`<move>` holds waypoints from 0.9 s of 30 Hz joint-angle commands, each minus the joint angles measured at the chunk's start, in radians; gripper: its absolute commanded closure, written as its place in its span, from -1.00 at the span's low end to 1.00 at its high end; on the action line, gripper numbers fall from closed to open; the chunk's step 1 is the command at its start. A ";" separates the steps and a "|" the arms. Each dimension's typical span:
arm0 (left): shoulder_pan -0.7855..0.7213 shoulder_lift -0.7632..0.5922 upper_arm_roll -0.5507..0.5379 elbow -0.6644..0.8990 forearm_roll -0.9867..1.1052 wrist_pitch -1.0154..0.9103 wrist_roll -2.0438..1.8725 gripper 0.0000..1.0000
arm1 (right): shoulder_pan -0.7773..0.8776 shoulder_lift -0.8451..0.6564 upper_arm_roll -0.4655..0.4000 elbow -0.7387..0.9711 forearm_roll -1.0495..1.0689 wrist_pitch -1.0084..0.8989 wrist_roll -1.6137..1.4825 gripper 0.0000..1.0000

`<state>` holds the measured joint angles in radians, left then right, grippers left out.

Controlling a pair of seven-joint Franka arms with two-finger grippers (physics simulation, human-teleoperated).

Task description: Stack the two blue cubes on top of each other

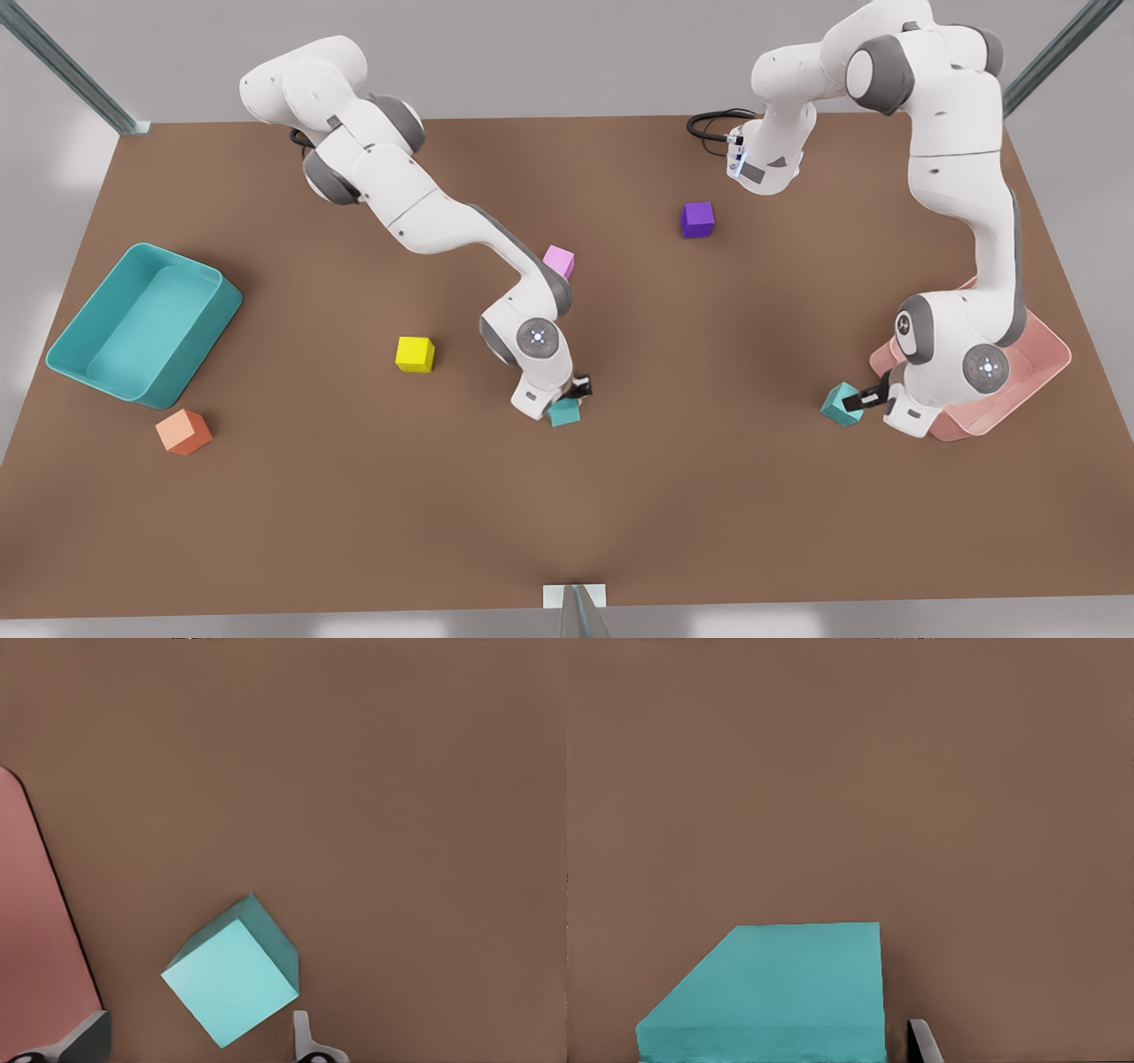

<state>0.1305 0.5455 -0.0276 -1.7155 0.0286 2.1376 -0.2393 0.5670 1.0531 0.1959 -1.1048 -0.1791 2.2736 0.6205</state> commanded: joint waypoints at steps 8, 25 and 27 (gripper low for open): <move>-0.015 0.045 0.000 -0.001 -0.042 0.105 -0.669 -1.00 | -0.006 -0.051 0.010 0.013 0.006 0.012 0.548 -1.00; -0.005 0.111 0.002 -0.019 -0.036 0.099 -0.715 -1.00 | -0.515 -0.421 -0.006 -0.052 -0.147 -0.799 -0.801 -1.00; -0.006 0.114 0.003 -0.019 -0.036 0.099 -0.716 -1.00 | -0.532 -0.611 -0.007 -0.064 -0.143 -0.842 -0.826 -1.00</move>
<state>0.1248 0.6589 -0.0251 -1.7354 -0.0088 2.2362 -0.7783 0.0379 0.4715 0.1910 -1.1982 -0.2627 1.6367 0.4809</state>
